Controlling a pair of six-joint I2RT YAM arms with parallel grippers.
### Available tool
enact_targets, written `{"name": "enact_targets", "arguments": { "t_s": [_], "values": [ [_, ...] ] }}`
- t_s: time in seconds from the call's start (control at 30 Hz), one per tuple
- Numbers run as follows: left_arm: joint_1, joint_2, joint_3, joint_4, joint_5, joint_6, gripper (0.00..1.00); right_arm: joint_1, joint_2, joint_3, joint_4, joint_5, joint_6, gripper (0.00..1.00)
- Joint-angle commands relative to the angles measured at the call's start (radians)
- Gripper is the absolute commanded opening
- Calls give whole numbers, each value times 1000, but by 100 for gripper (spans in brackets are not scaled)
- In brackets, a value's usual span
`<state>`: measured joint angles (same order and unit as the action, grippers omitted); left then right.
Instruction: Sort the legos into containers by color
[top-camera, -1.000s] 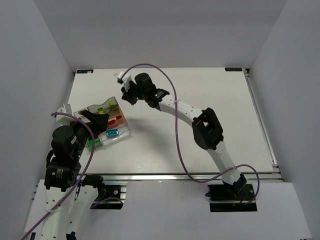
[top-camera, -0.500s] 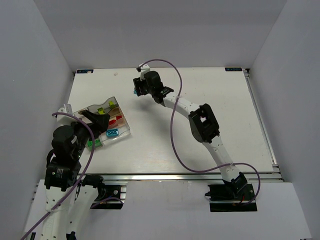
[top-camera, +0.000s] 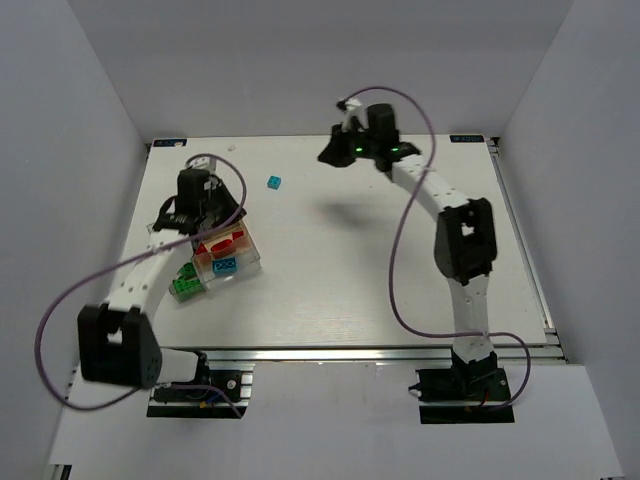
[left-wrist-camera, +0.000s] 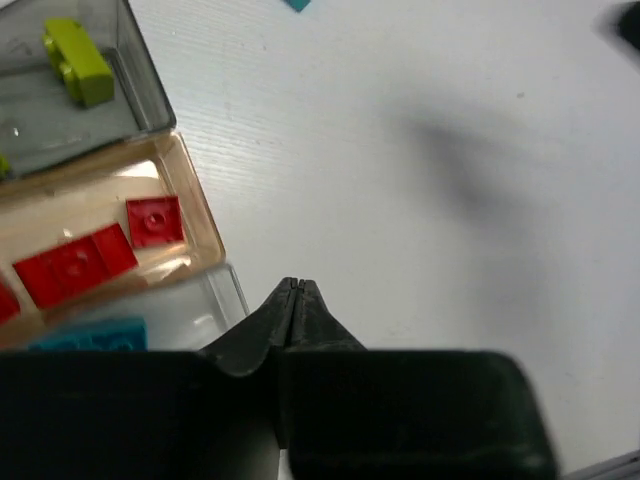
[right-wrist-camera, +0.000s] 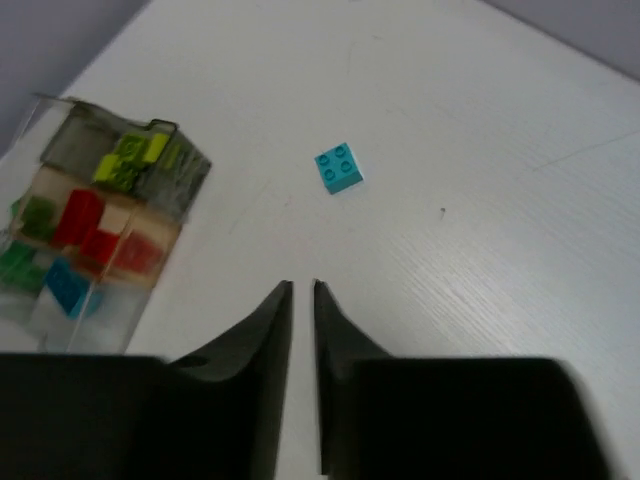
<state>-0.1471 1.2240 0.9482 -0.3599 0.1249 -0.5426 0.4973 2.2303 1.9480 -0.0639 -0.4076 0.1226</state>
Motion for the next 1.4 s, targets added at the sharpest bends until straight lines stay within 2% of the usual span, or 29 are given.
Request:
{"name": "enact_targets", "arguments": {
  "t_s": [0.0,0.07,0.1,0.13,0.17,0.23,0.33,0.53,0.8,0.93,1.1,1.2,1.3,1.37],
  "values": [
    [-5,203,203,85,27,144,18,-149,-144,-67,-166,-584,-53,26],
    [-5,311,298,31,-14,193,39,-204,-204,-116,-239,-646,-118,52],
    [-5,419,343,15,-22,202,63,-216,-222,-151,-284,-657,-191,55],
    [-5,468,433,-5,-39,211,73,-233,-244,-161,-388,-640,-248,58],
    [-5,514,473,-22,-75,210,79,-236,-282,-173,-431,-617,-335,58],
    [-5,630,577,-42,-90,223,86,-243,-319,-225,-502,-530,-380,58],
    [-31,761,696,-53,-106,248,87,-259,-379,-302,-548,-484,-428,57],
    [-94,962,859,-31,-175,314,89,-290,-459,-425,-516,-476,-413,56],
    [-163,1160,1113,-102,-313,418,90,-306,-465,-429,-473,-494,-353,56],
    [-183,1218,1186,-142,-419,437,91,-310,-471,-454,-459,-499,-331,55],
    [-183,1240,1187,-139,-429,452,89,-318,-488,-488,-448,-488,-328,55],
    [-183,1244,1184,-139,-415,455,83,-319,-491,-492,-445,-484,-328,54],
    [-183,1238,1164,-123,-395,448,72,-318,-492,-494,-447,-481,-330,54],
    [-183,1214,1124,-93,-381,437,50,-318,-497,-497,-447,-476,-330,54]
  ]
}}
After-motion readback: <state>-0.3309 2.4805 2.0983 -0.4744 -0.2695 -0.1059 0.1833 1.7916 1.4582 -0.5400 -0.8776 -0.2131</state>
